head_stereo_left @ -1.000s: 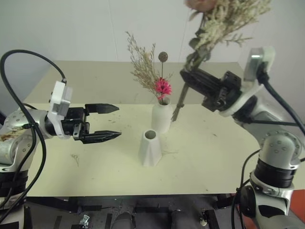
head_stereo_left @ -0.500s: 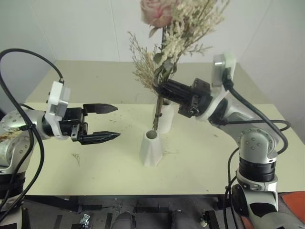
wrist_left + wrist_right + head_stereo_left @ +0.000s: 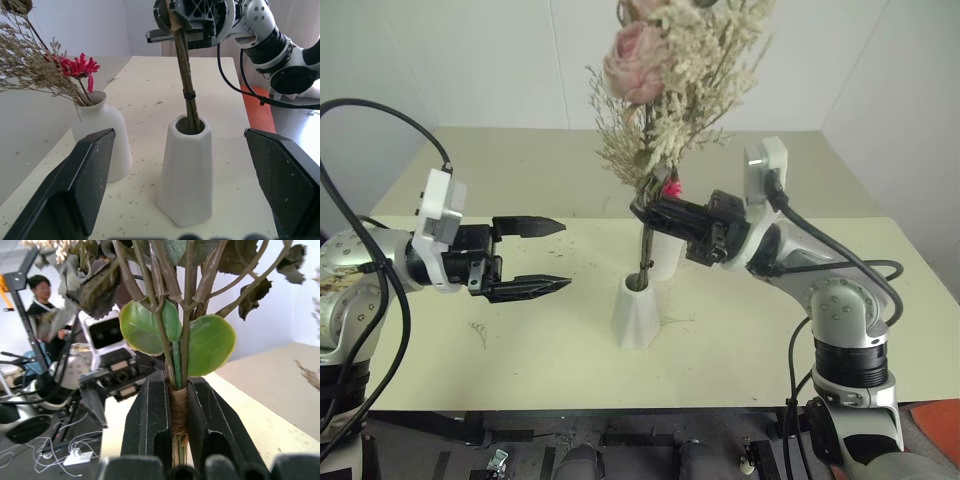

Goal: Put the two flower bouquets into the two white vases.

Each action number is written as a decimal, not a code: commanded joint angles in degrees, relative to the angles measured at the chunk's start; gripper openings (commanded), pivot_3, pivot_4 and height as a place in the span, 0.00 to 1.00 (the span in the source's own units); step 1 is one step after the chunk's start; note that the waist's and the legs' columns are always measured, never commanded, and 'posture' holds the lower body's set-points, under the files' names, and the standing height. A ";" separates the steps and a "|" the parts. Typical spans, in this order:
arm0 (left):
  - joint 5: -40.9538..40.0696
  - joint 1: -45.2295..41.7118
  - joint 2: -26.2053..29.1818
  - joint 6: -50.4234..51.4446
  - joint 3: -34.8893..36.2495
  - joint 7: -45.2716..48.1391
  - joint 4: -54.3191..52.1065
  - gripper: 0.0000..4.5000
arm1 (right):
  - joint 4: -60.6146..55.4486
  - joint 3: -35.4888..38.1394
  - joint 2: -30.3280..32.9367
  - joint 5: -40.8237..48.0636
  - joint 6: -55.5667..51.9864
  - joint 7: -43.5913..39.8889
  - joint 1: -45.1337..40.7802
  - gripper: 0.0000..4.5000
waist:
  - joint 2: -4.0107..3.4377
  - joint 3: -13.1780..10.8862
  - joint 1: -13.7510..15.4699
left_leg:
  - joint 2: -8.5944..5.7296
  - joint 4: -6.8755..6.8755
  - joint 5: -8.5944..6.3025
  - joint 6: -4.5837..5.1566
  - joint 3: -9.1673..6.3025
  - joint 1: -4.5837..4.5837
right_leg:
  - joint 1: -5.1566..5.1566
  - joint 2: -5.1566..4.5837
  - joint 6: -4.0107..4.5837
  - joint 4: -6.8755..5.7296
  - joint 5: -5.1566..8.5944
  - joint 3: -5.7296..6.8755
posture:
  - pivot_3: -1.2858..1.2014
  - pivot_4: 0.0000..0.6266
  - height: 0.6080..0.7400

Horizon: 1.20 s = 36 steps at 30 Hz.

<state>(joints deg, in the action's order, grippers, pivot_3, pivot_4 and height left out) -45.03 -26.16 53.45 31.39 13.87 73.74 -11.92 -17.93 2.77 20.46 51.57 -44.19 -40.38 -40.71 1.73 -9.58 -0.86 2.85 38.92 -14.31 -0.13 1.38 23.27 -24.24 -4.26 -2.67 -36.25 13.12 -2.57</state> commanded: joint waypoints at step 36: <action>-0.47 -0.11 0.61 -0.52 1.87 -0.60 -1.84 1.00 | -3.38 -4.98 -1.20 -5.69 1.88 -1.21 5.69 0.41 | 0.00 0.00 0.02 | 0.00 0.00 0.00 0.00 0.00 -0.01 | 0.00 0.00 0.00 0.00 0.00 0.01 | 0.52 0.24 1.00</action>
<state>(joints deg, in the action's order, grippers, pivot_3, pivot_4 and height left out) -45.01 -25.49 53.56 31.28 14.63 73.23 -12.75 -18.39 -2.43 18.77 45.51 -42.94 -41.06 -34.83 1.72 -9.58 -0.85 2.85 38.92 -14.31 -0.13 1.38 23.27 -24.24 -4.25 -2.67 -36.25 13.12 -2.56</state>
